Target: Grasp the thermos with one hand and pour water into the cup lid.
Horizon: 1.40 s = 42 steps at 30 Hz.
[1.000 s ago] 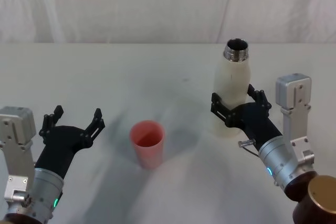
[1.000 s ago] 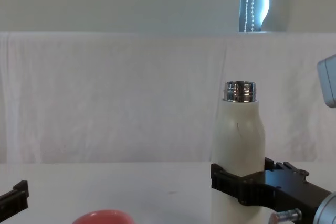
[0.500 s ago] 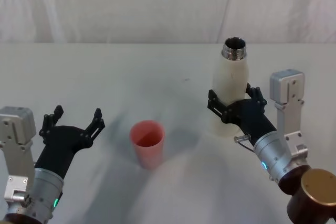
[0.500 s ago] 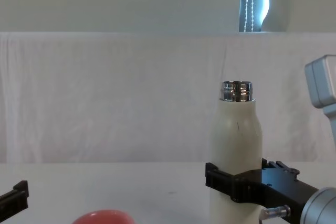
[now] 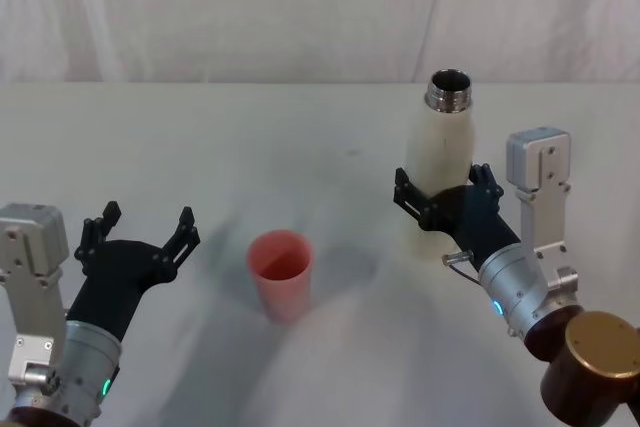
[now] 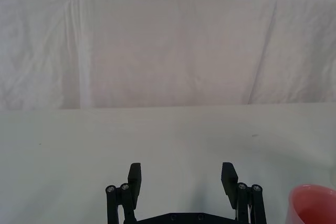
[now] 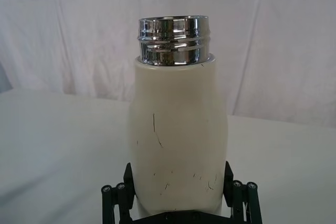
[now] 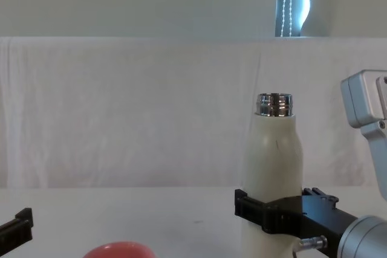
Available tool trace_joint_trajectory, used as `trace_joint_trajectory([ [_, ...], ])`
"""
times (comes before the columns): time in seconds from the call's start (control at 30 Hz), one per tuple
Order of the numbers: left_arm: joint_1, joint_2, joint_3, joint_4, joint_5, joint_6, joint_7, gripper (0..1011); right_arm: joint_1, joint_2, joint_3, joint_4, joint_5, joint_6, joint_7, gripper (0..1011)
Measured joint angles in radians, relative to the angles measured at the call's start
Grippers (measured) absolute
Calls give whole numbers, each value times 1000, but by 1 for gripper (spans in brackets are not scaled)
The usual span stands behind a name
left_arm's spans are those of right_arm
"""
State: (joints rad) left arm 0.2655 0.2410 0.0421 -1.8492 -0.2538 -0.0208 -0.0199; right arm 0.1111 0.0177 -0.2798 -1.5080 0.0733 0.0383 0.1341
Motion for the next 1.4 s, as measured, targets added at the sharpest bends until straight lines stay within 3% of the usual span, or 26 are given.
trace_joint_trajectory([
  [0.33, 0, 0, 0, 0, 0, 0, 0, 1001, -1, -5, 4, -19, 8, 20, -5, 960],
  [0.73, 0, 0, 0, 0, 0, 0, 0, 1001, -22, 2, 3, -120, 0, 34, -17, 960],
  [1.4, 0, 0, 0, 0, 0, 0, 0, 1001, -20, 1, 3, -112, 0, 33, -15, 960],
])
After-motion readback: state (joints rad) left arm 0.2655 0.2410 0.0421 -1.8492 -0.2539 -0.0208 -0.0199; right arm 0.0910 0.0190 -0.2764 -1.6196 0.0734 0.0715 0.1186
